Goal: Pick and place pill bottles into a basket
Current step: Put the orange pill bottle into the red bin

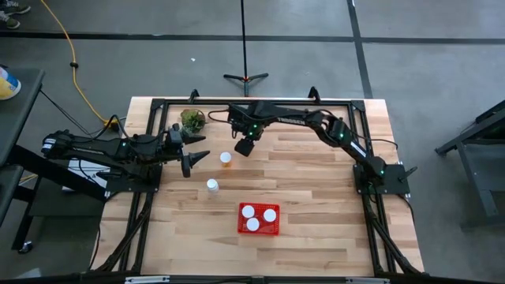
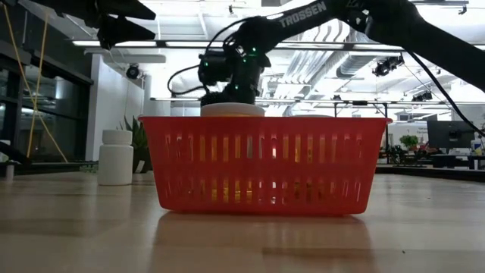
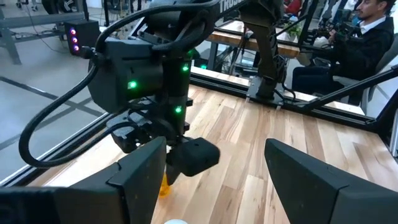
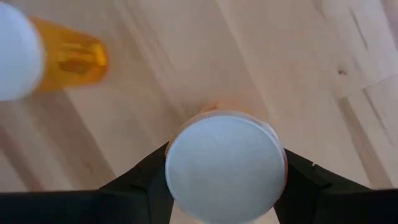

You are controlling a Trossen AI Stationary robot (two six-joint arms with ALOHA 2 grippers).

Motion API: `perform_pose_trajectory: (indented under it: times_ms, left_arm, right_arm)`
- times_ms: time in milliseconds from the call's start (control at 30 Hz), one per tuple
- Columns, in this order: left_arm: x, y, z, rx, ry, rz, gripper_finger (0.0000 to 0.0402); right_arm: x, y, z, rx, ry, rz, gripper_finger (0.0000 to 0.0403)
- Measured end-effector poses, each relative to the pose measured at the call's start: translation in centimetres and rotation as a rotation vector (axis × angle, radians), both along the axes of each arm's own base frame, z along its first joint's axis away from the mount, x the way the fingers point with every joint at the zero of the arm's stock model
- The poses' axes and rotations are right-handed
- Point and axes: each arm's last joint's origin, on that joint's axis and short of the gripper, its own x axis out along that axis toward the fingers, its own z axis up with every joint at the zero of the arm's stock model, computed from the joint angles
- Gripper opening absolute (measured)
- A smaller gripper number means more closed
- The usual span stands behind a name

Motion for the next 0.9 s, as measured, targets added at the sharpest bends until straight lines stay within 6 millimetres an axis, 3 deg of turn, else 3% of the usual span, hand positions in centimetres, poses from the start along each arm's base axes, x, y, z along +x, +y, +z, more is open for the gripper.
perform_pose_trajectory:
  times_ms: [233, 433, 600, 733, 900]
  left_arm:
    - [0.0, 0.0, 0.1, 0.008, -0.003, -0.010, 0.0308]
    - [0.0, -0.1, 0.1, 0.054, 0.014, -0.033, 0.0308]
    - [0.0, -0.1, 0.1, 0.078, 0.020, -0.041, 0.0308]
    - [0.0, -0.1, 0.1, 0.103, 0.030, -0.049, 0.0308]
    - [0.0, -0.1, 0.1, 0.149, 0.046, -0.056, 0.0308]
  right_arm:
    - [0.1, 1.7, 2.6, -0.015, 0.027, 0.002, 0.0192]
    - [-0.2, 4.5, 4.6, -0.024, 0.076, 0.016, 0.0218]
    - [-0.6, 7.8, 5.7, -0.032, 0.131, 0.026, 0.0190]
    - [-0.8, 10.8, 6.7, -0.041, 0.133, 0.024, 0.0190]
    - [-1.5, 14.1, 7.9, -0.050, 0.149, -0.016, 0.0224]
